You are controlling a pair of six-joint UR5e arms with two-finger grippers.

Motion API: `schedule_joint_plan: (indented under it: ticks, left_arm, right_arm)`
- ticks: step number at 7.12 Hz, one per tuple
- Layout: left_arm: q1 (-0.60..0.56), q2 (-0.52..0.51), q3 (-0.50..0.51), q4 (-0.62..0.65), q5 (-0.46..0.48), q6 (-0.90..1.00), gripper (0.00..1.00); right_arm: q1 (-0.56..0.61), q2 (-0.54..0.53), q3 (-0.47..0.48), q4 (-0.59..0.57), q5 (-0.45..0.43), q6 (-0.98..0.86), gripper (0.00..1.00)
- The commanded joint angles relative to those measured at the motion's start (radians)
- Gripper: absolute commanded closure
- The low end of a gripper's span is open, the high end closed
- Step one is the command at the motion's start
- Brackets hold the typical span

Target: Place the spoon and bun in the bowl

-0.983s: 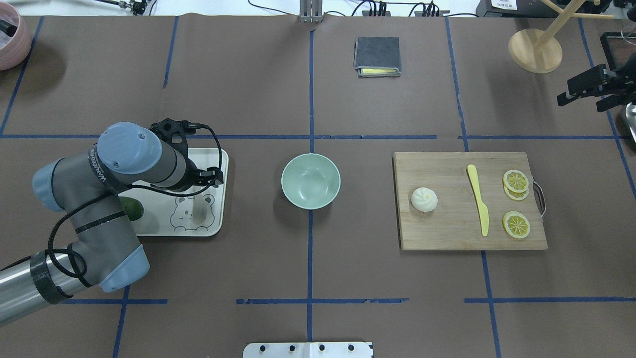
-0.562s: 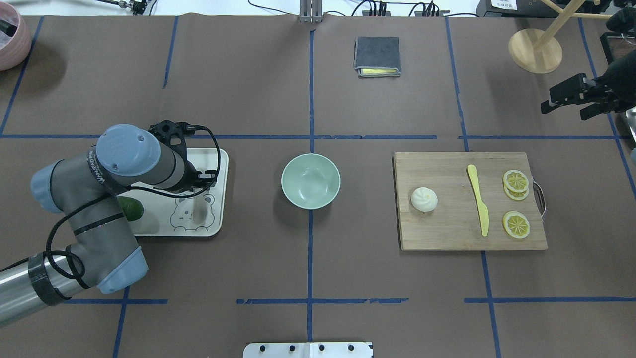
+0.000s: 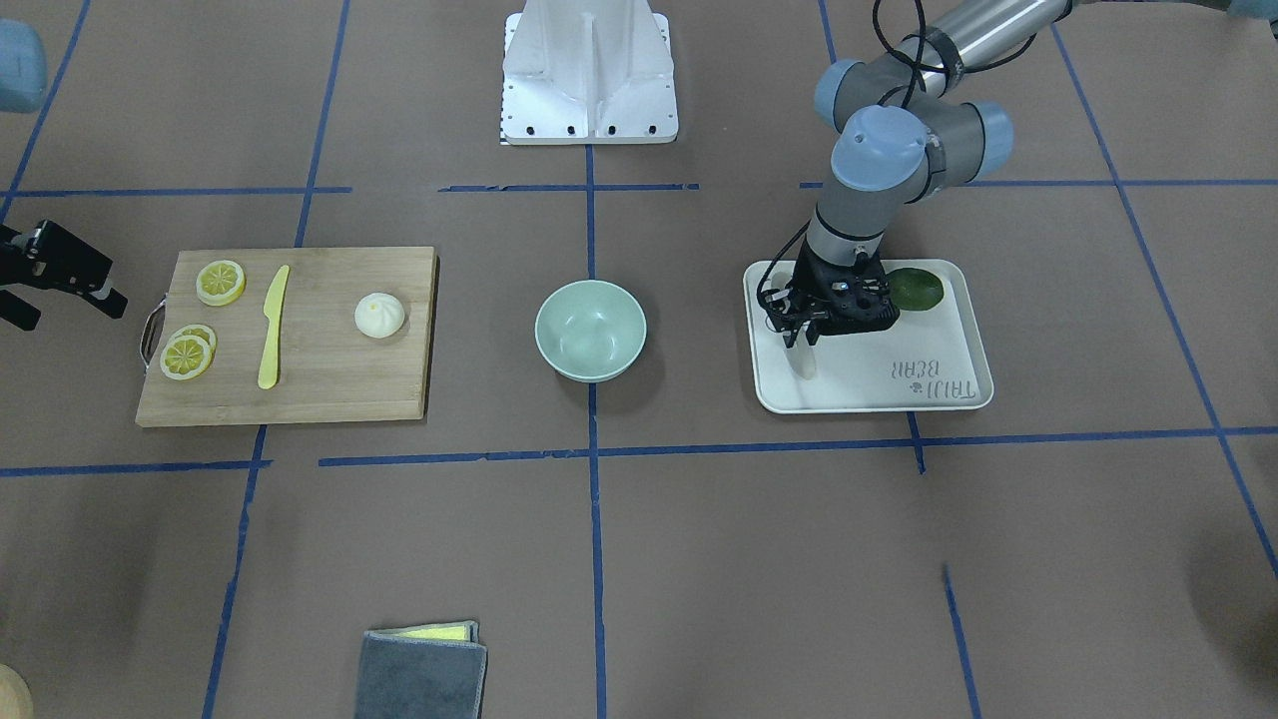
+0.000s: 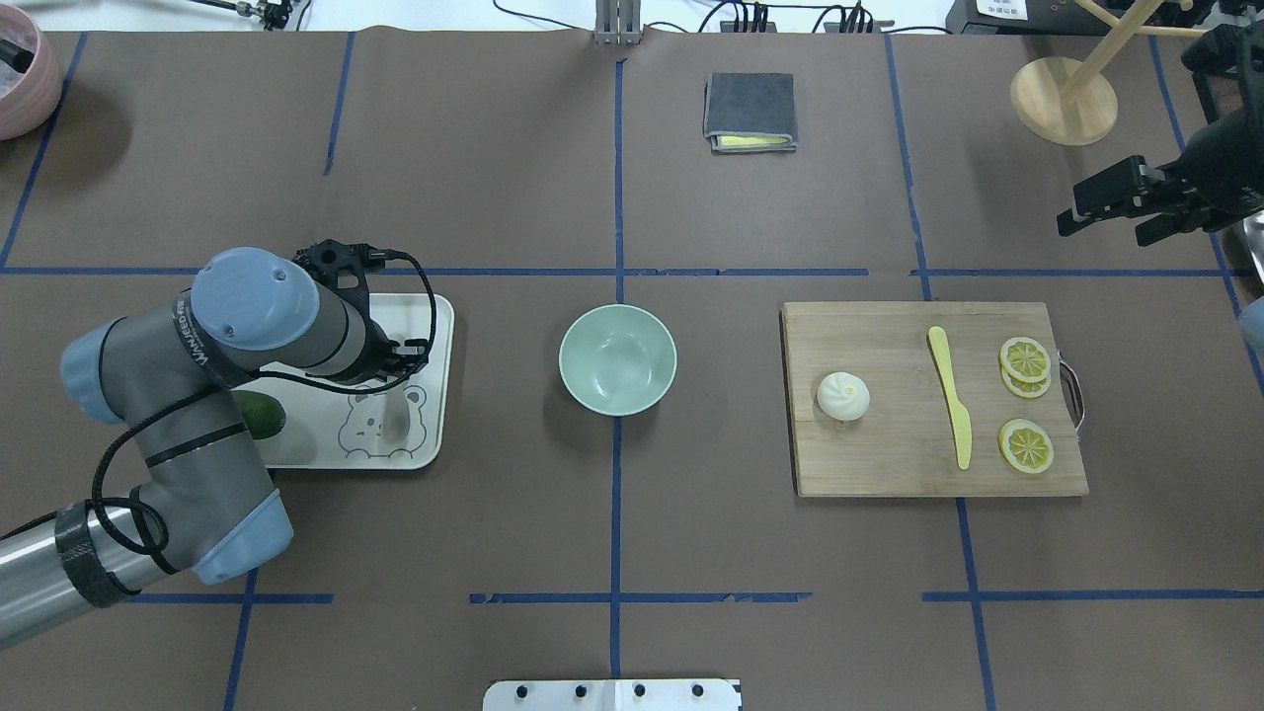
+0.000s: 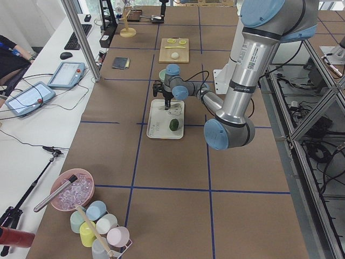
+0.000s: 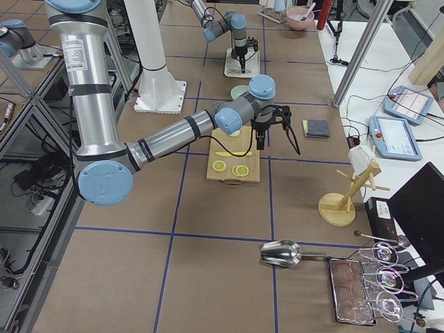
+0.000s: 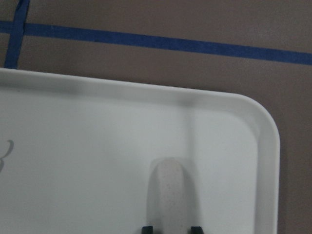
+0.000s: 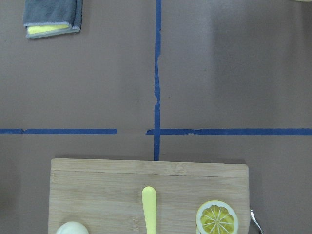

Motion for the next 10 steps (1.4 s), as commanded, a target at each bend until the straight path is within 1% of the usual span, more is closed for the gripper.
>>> schedule_joint_plan:
  ticks: [1, 2, 3, 4, 5, 6, 7, 8, 10]
  left_arm:
    - [-0.009, 0.002, -0.014, 0.003, -0.003, 0.003, 1.0]
    - [-0.02, 0.005, -0.047, 0.047, -0.003, 0.009, 1.0]
    - [-0.04, -0.007, -0.095, 0.143, -0.003, 0.012, 1.0]
    - [-0.049, -0.015, -0.132, 0.19, -0.004, 0.012, 1.0]
    - [-0.063, -0.053, -0.13, 0.193, -0.01, 0.007, 1.0]
    - [-0.062, -0.121, -0.094, 0.193, -0.009, -0.04, 1.0]
    - [-0.059, -0.196, -0.049, 0.192, -0.01, -0.13, 1.0]
    - [-0.057, -0.255, -0.016, 0.185, -0.012, -0.172, 1.0]
    - [-0.048, -0.364, 0.058, 0.159, -0.01, -0.304, 1.0]
  right_arm:
    - [-0.079, 0.04, 0.019, 0.0, -0.056, 0.114, 0.0]
    - [-0.128, 0.063, 0.021, 0.0, -0.103, 0.158, 0.0]
    - [-0.194, 0.094, 0.021, 0.0, -0.163, 0.209, 0.0]
    - [-0.268, 0.124, 0.019, 0.002, -0.23, 0.276, 0.0]
    - [-0.341, 0.162, 0.012, 0.002, -0.298, 0.318, 0.0]
    - [-0.427, 0.186, -0.004, 0.002, -0.393, 0.373, 0.0]
    - [-0.466, 0.186, -0.011, 0.002, -0.436, 0.389, 0.0]
    - [-0.483, 0.184, -0.015, 0.002, -0.441, 0.389, 0.0]
    - [-0.5, 0.186, -0.066, 0.003, -0.458, 0.386, 0.0]
